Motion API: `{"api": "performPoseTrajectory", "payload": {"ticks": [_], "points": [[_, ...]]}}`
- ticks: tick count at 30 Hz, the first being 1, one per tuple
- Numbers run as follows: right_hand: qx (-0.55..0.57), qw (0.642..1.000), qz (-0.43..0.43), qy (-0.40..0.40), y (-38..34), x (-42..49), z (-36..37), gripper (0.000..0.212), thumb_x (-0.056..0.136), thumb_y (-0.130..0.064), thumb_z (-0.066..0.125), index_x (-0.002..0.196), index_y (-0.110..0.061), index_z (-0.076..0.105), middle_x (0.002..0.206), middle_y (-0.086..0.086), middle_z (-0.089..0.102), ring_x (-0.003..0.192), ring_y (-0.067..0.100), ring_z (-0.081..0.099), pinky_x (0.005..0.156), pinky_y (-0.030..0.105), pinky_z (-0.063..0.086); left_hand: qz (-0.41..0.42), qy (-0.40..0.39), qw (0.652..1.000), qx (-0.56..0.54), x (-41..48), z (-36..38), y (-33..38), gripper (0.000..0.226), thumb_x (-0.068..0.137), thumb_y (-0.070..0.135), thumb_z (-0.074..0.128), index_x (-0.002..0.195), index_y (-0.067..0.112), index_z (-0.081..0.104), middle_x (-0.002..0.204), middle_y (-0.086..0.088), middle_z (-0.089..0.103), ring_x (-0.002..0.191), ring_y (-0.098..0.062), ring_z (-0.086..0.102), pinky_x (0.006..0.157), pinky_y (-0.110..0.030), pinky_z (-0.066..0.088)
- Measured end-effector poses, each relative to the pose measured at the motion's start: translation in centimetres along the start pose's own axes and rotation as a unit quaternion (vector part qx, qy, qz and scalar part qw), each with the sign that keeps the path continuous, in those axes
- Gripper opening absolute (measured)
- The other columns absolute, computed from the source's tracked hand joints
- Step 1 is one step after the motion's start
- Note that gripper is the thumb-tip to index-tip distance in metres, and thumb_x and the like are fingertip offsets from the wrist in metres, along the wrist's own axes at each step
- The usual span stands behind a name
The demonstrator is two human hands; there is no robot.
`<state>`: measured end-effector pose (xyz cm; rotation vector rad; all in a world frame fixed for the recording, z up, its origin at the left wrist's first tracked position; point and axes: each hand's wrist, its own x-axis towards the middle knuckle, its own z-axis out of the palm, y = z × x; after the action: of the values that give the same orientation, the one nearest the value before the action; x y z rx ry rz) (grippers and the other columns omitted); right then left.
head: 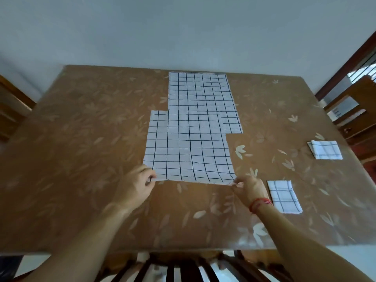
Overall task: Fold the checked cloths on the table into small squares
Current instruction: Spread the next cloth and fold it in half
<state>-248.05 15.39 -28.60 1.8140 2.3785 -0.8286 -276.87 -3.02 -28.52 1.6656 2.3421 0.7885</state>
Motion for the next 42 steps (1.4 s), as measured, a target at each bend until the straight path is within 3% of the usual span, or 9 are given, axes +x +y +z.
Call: {"api": "performPoseTrajectory", "payload": {"ticks": [3,9,12,18,24,28,33,39,42], "points": [[0.008,1.0,-0.013,0.004,1.3,-2.9,-0.2,0.009,0.079,-0.028,0.072,0.087,-0.025,0.073,0.089,-0.003,0.069,0.09,0.018,0.064,0.074,0.022,0.044,-0.014,-0.052,0.999,-0.011,-2.7,-1.1,-0.1,0.008,0.084,0.012,0.069,0.086,0.019,0.067,0.083,0.012,0.068,0.076,-0.01,0.064,0.063,-0.03,0.053],[0.02,0.999,-0.023,-0.027,2.4,-7.1,-0.5,0.002,0.078,-0.027,0.073,0.078,-0.028,0.071,0.074,-0.009,0.064,0.076,0.013,0.061,0.066,0.02,0.044,-0.046,-0.14,0.989,0.009,-6.5,-2.8,0.9,0.008,0.09,0.023,0.062,0.085,0.027,0.066,0.067,0.018,0.06,0.068,-0.003,0.059,0.06,-0.028,0.048],[0.011,0.999,-0.034,-0.037,2.7,-7.8,-0.8,0.012,0.077,-0.028,0.073,0.068,-0.03,0.065,0.066,-0.011,0.063,0.067,0.01,0.06,0.053,0.013,0.038,-0.038,-0.168,0.985,-0.001,-7.2,-3.3,1.0,0.01,0.089,0.02,0.063,0.081,0.025,0.067,0.066,0.017,0.061,0.063,0.003,0.057,0.062,-0.026,0.052],[0.047,0.998,-0.05,-0.014,1.5,-6.7,-2.0,0.011,0.074,-0.025,0.08,0.073,-0.03,0.07,0.068,-0.01,0.066,0.067,0.008,0.062,0.054,0.016,0.044,-0.06,-0.123,0.991,-0.007,-6.1,-4.1,0.3,0.01,0.088,0.018,0.066,0.08,0.024,0.068,0.062,0.015,0.062,0.061,0.003,0.059,0.063,-0.031,0.054],[0.117,0.992,-0.031,0.036,-0.6,-3.7,-3.0,0.017,0.076,-0.022,0.078,0.067,-0.027,0.064,0.058,-0.007,0.058,0.054,0.004,0.054,0.049,0.012,0.036,-0.019,-0.013,0.999,0.037,-2.7,-4.2,0.2,0.008,0.087,0.013,0.066,0.091,0.019,0.069,0.081,0.006,0.068,0.079,-0.016,0.065,0.059,-0.034,0.053],[0.136,0.989,0.002,0.064,-2.2,-0.2,-3.4,0.02,0.076,-0.026,0.076,0.062,-0.018,0.064,0.058,0.0,0.058,0.057,0.012,0.053,0.049,0.018,0.036,0.04,0.052,0.995,0.071,-0.8,-3.4,1.1,0.03,0.085,0.013,0.066,0.115,0.013,0.063,0.115,0.005,0.062,0.109,-0.013,0.051,0.076,-0.025,0.046],[0.143,0.985,0.046,0.079,-3.6,5.3,-3.4,0.037,0.078,-0.032,0.073,0.064,-0.002,0.058,0.057,0.004,0.054,0.06,0.02,0.051,0.053,0.025,0.041,0.136,-0.006,0.986,0.095,-1.8,-0.4,2.9,0.033,0.092,0.029,0.053,0.121,0.017,0.062,0.127,0.001,0.055,0.121,-0.017,0.05,0.1,-0.029,0.046],[0.117,0.99,0.036,0.069,-5.3,9.6,-2.7,0.031,0.082,-0.024,0.066,0.055,-0.015,0.054,0.055,0.002,0.053,0.058,0.019,0.052,0.048,0.022,0.038,0.198,-0.128,0.967,0.098,-4.2,5.5,3.5,0.04,0.088,0.038,0.051,0.122,0.019,0.06,0.131,0.003,0.054,0.12,-0.015,0.052,0.101,-0.028,0.046],[0.104,0.991,0.033,0.075,-5.9,11.4,-2.1,0.021,0.08,-0.026,0.066,0.062,-0.016,0.062,0.062,0.004,0.061,0.07,0.026,0.061,0.059,0.026,0.048,0.178,-0.149,0.966,0.113,-3.9,7.1,2.9,0.047,0.088,0.042,0.047,0.127,0.019,0.06,0.139,0.002,0.051,0.127,-0.015,0.049,0.104,-0.028,0.044]]}}
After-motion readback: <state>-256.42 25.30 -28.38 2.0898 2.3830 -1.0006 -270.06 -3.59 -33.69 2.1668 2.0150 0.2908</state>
